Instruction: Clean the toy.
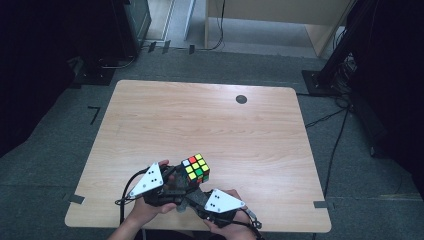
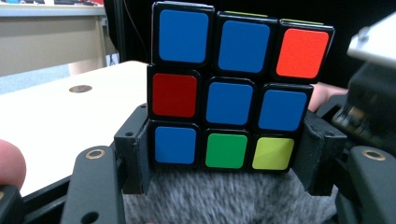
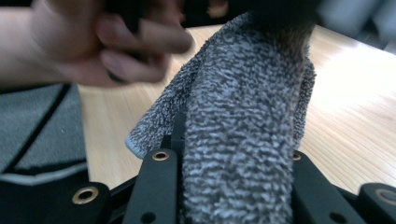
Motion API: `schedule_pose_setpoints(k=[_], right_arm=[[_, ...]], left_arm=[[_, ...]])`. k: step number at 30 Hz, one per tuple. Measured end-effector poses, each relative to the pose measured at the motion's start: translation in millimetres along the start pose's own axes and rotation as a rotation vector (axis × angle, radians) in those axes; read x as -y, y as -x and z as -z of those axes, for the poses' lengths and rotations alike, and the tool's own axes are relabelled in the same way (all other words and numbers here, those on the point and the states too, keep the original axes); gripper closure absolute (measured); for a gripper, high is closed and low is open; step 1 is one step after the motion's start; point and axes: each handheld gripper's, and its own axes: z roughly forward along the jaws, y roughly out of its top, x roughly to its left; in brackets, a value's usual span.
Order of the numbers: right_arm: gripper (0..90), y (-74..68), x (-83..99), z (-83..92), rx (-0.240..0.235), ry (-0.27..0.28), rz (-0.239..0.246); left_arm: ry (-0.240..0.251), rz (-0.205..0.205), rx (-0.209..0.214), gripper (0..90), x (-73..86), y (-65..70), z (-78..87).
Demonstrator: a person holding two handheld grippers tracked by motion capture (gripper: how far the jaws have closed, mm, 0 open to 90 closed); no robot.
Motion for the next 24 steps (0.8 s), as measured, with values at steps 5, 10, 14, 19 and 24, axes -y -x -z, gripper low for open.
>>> schedule_pose_setpoints(k=[5,10,14,19,24], right_arm=[[72.8,19.3,0.7,13.3,0.049,0.053,-0.172],[73.3,46.5,13.5,30.5,0.163,0.120,-0.359],[73.1,40.5,12.7,24.7,0.110,0.101,-0.342],[72.6,12.8,4.4,5.2,-0.019,0.054,-0.249],[73.1,20.9,1.2,14.9,0.039,0.081,-0.286]], left_arm=[[0.008,-0.002,-0.005,34.2,-1.2,-1.5,2.4],[0.014,0.012,-0.014,34.2,-2.3,-5.6,6.2],[0.012,0.021,-0.009,34.2,-1.4,-4.6,3.1],[-0.005,0.011,-0.012,34.2,0.8,-0.8,-1.1],[0.008,0.006,-0.017,34.2,-0.2,-2.2,1.4]])
